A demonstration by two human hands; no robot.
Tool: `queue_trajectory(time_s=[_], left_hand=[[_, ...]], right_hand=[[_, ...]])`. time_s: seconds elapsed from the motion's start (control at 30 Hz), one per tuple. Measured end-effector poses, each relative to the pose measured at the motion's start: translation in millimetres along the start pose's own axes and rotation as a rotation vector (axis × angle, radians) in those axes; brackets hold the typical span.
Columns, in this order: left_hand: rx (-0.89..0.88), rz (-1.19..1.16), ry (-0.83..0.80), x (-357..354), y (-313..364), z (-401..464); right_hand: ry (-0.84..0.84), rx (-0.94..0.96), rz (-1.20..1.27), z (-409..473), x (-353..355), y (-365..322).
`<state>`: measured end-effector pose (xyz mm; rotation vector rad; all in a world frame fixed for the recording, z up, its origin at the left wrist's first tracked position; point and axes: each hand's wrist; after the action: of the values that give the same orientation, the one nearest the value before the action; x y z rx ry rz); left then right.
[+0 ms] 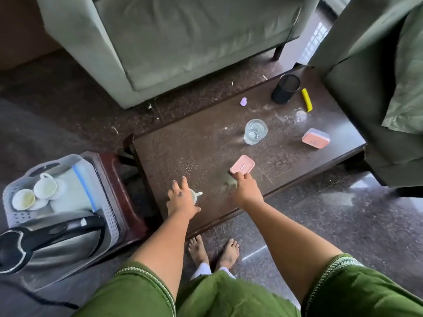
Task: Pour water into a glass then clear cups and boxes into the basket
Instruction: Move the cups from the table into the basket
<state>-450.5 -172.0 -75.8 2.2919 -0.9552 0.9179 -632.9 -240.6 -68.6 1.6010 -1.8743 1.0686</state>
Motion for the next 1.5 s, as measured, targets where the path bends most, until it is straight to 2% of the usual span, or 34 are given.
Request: queue_trajectory(time_s=[0.23, 0.57, 0.7, 0.9, 1.2, 1.33, 1.5], left_hand=[[-0.021, -0.084, -0.066, -23, -27, 24], [-0.155, -0.137, 0.004, -29, -42, 39], [-0.119, -0.221, 0.031, -15, -46, 30], [-0.181, -0.146, 0.087, 40, -59, -5], [0.017, -0.409, 0.379, 163, -118, -64], [0.169, -0.624, 0.482, 210, -155, -64], [0.179, -0.813, 0.378, 248, -209, -44]], right_hand=[[-0.107, 0.072, -0.067, 22, -43, -35], [-0.197, 0.194, -0.065, 30, -77, -70], [-0.218, 0.225, -0.072, 23, -71, -85], [-0.199, 0.297, -0.053, -1, -43, -134], [-0.093, 0.448, 0.145, -72, 17, -258], [-0.202, 0.368, 0.366, -79, 21, -320], [-0.326, 0.272, 0.579, -82, 6, -393]])
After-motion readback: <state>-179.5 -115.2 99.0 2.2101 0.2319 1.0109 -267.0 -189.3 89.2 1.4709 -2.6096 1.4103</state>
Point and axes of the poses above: each hand's wrist, its own z-axis towards the middle knuckle, its own x-axis out of the back of the hand, y = z × x, and after that the axes turned 5 degrees about -z, right-handed
